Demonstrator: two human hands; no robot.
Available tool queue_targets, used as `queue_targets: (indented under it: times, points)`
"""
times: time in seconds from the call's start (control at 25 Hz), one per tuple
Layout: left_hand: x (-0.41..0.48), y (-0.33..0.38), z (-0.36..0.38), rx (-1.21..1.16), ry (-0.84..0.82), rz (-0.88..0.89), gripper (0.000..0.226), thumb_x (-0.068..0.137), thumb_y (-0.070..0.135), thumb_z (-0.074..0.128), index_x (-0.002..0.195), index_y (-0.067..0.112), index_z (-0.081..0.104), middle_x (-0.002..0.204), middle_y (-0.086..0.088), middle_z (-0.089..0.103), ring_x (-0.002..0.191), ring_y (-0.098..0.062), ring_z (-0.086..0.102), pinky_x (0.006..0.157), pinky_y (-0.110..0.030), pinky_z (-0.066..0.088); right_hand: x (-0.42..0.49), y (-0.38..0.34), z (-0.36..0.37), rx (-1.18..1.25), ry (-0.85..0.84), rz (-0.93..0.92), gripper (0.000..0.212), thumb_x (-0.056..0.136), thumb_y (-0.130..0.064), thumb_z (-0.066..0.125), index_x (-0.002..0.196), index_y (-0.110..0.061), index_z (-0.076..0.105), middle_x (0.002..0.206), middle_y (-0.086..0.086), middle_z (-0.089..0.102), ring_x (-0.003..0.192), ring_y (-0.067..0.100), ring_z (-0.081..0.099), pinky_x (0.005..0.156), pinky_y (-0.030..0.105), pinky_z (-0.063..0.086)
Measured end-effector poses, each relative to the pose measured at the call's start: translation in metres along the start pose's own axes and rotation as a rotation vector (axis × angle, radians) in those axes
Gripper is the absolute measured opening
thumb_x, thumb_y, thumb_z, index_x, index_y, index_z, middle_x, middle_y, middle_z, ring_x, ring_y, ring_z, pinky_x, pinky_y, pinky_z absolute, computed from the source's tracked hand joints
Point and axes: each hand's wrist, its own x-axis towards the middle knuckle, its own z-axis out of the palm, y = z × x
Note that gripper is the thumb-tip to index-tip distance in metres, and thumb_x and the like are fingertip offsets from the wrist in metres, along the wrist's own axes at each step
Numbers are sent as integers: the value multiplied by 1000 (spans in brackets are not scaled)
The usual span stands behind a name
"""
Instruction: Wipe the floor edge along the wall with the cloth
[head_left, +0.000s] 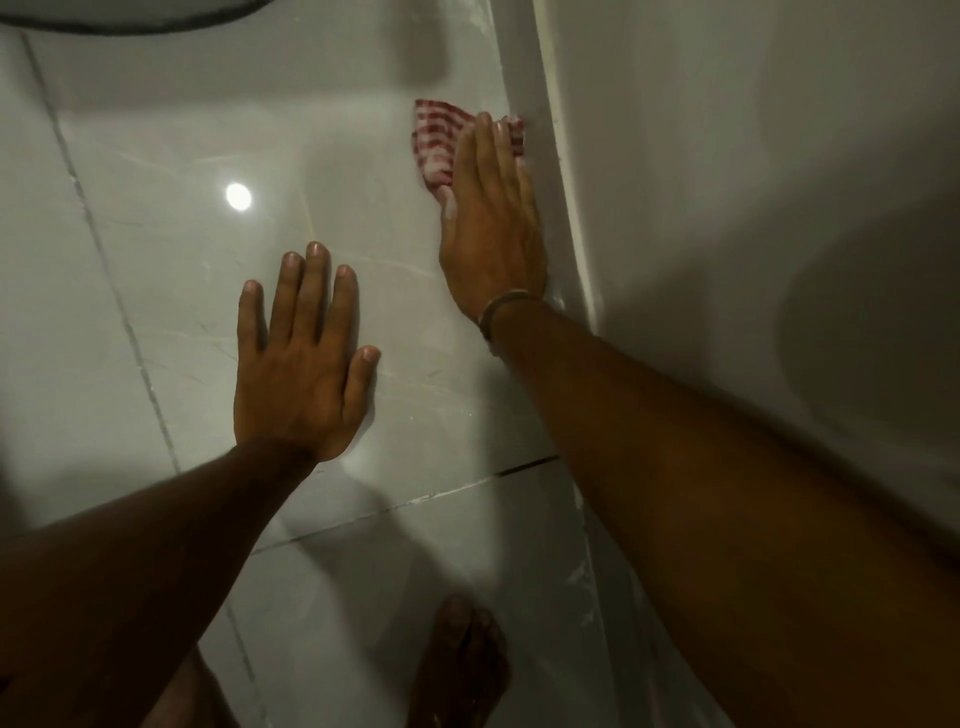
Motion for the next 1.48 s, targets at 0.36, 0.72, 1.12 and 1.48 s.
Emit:
queue_targets:
  times: [0.36, 0.72, 1.12, 1.48]
  points:
    - [0, -1, 0, -23, -15, 1, 80, 109, 54, 25, 176, 12, 13, 185, -16, 5, 172, -33, 2, 137, -54, -3, -279, 47, 43, -74, -109, 133, 56, 114, -31, 19, 160, -3, 32, 170, 21, 20, 160, 38, 17, 128, 50, 24]
    - [-1, 0, 1, -17, -7, 6, 80, 109, 54, 23, 176, 13, 11, 186, -15, 3, 173, -32, 0, 138, -55, -1, -244, 40, 28, 1, -105, 74, 58, 112, -34, 27, 159, 0, 32, 168, 24, 25, 158, 41, 23, 128, 49, 24]
    - [-1, -1, 2, 4, -31, -3, 79, 109, 54, 23, 176, 14, 9, 186, -14, 0, 172, -28, -7, 137, -53, -6, -61, 12, 8, 46, -14, 13, 66, 107, -38, 31, 163, -7, 18, 173, 16, 20, 161, 31, 15, 130, 41, 5]
    - [-4, 0, -1, -12, -52, -8, 78, 110, 53, 22, 176, 13, 10, 186, -14, -1, 173, -30, -4, 138, -59, 2, -292, 55, 42, 7, -146, 118, 63, 107, -33, 38, 163, -6, 27, 173, 12, 20, 162, 27, 15, 126, 48, 29]
